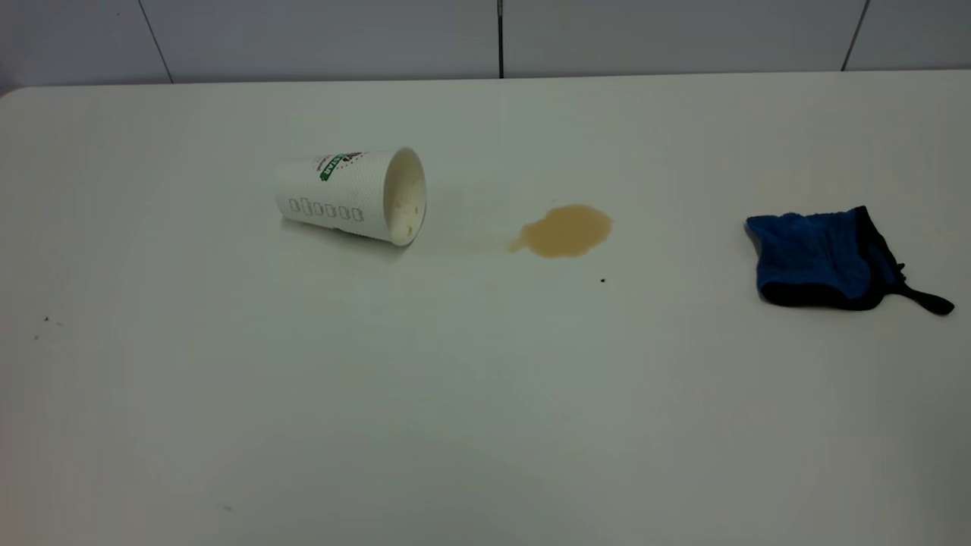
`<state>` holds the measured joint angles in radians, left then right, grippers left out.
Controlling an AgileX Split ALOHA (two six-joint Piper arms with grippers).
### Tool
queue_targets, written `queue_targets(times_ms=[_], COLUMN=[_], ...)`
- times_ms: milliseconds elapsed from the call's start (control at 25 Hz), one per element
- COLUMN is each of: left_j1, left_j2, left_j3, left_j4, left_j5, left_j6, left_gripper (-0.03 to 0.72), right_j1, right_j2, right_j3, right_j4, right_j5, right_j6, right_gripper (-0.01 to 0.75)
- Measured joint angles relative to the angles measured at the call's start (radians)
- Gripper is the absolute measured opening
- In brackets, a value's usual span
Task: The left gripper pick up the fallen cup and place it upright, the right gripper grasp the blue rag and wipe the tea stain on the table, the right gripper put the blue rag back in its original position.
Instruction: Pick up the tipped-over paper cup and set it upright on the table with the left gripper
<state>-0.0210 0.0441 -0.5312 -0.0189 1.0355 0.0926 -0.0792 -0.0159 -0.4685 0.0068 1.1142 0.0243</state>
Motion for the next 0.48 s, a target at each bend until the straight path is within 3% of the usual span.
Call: queue_targets(times_ms=[160,480], left_j1=[-0.022,-0.025], left_j2=[0.121,0.582], left_j3=[-0.012,-0.148], left_j4=[0.011,0.093], left_j5=[-0.112,-0.226], left_j6=[-0.030,-0.053], left_gripper=[0.241,0.241], right_j1=[0.000,0.000], right_j2=[0.000,0.000], right_j3=[0.000,0.000], right_j4=[0.000,0.000], right_j5=[0.000,0.000], right_j6=[0.000,0.000], right_gripper=[0.239,0.239])
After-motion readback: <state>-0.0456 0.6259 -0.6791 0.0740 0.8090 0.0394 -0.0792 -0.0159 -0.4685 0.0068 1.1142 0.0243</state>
